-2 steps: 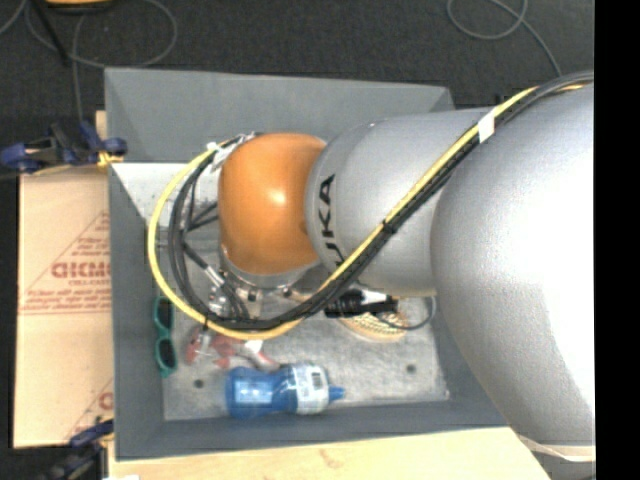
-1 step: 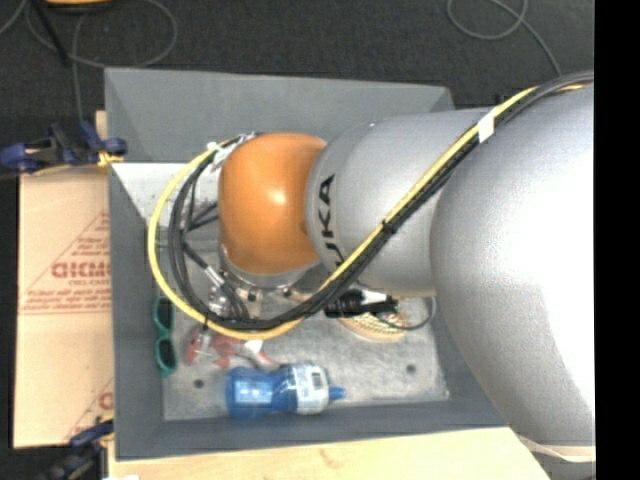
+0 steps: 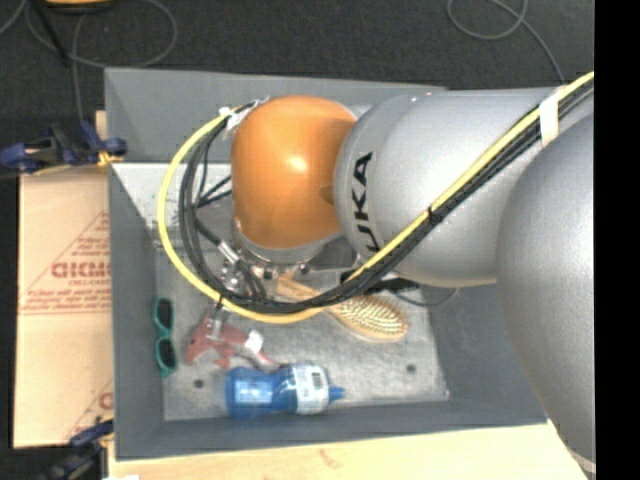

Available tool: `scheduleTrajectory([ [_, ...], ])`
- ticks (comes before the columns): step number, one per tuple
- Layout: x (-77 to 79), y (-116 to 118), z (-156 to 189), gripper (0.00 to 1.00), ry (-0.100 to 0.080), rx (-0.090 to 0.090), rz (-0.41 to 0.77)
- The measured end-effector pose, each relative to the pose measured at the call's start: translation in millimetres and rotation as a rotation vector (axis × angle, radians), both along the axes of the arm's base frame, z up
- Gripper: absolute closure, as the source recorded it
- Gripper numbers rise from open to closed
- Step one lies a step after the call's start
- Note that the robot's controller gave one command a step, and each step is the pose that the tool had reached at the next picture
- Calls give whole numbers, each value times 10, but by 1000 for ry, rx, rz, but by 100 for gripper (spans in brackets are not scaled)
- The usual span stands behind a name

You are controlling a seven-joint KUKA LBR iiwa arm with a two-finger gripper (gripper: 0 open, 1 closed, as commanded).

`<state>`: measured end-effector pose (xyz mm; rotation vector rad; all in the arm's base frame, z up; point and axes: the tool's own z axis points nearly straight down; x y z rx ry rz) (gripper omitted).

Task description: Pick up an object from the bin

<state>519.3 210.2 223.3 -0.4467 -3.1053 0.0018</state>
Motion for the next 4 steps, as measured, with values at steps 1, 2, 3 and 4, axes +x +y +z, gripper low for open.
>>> scheduleTrajectory([
  [1, 16, -3, 513, 100, -9, 4, 6],
  [2, 36, 74, 93, 100, -15, 6, -74],
  [3, 127, -379, -601, 100, -9, 4, -168],
  [4, 108, -544, -807, 0, -7, 0, -159],
])
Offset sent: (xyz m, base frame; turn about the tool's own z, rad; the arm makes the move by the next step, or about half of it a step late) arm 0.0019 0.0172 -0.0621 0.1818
